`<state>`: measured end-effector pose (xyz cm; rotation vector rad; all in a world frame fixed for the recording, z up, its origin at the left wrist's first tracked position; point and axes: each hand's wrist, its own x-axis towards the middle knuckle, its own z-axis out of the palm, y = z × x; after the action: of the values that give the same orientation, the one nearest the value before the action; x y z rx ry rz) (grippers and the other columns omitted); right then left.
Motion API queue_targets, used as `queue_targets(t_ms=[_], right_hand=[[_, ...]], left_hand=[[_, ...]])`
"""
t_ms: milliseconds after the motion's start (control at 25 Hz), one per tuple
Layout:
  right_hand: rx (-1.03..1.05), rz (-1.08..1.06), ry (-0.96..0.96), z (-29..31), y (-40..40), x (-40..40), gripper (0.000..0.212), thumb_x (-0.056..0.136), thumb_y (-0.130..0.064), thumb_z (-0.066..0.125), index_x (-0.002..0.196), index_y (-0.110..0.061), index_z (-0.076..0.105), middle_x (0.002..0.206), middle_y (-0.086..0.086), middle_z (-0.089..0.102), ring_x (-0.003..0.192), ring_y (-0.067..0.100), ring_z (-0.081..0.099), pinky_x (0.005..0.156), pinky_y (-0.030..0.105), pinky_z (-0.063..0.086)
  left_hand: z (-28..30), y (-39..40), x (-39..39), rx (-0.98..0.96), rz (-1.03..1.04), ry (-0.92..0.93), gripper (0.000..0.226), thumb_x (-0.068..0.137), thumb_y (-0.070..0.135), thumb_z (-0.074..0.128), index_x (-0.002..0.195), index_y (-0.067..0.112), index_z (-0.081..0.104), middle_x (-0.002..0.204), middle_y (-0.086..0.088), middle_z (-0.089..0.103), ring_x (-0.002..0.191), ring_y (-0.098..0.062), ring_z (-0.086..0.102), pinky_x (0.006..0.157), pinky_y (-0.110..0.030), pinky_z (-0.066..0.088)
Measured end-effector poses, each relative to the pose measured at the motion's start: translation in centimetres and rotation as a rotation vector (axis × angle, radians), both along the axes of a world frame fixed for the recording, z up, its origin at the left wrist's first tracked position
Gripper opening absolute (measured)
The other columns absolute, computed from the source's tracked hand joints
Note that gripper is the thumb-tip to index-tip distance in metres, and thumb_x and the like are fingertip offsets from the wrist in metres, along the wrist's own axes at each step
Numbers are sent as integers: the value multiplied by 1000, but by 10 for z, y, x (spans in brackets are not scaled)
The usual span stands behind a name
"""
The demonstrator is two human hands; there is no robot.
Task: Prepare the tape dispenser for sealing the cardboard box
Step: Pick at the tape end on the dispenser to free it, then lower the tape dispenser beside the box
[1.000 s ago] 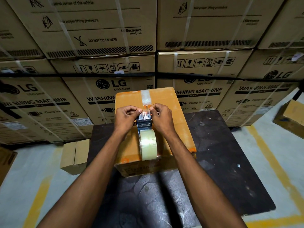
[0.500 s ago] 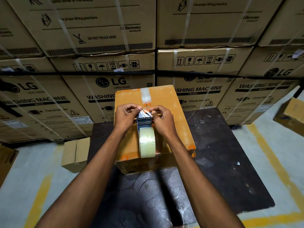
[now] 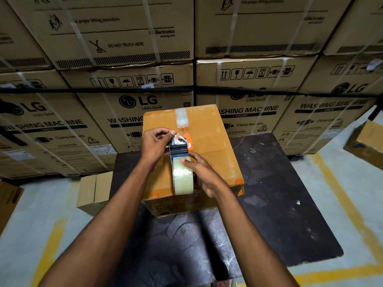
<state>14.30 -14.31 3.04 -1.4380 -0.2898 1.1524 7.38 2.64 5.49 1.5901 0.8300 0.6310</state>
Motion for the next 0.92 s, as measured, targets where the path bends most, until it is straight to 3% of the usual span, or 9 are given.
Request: queue_targets(t_ms=[240,360,480,760,920], right_hand=[[-7,24,14,1,-3,7,40,90,-39,80,124,-34,61,100,3,79,82,21,69,63,31,43],[7,11,37,2,-2,12,46,80,-43,84,120,-31,63,102,6,78,87,24,67,67,33,45],[13,-30,25,11,-9,31,40,88,-36,82,122,-23,66,102,7,78,88,22,68,69,31,48],[52,-64,-15,39,-48,96,27,92,-29,78,117,-19,72,101,3,79,91,17,71,79,30,54],[59,-60,-28,40,-73,132,35,94,-24,76,128,-25,67,123,6,77,104,17,71,93,35,56]], left_hand=[[5,-6,-6,-30,0,-12,18,98,19,73,107,5,78,100,-12,81,93,-24,78,74,-33,65],[8,-12,-6,-75,25,-37,22,99,23,72,112,6,77,100,-10,81,98,-26,79,76,-32,66],[8,-21,4,-77,26,-60,19,100,27,71,113,15,78,103,-7,82,102,-25,79,81,-36,66],[16,-65,60,-91,-32,-176,28,103,20,67,129,13,73,108,-8,82,93,-12,79,67,-25,62],[20,-87,104,-120,-101,-220,31,102,14,67,133,11,70,109,-4,83,97,-15,79,71,-29,65]])
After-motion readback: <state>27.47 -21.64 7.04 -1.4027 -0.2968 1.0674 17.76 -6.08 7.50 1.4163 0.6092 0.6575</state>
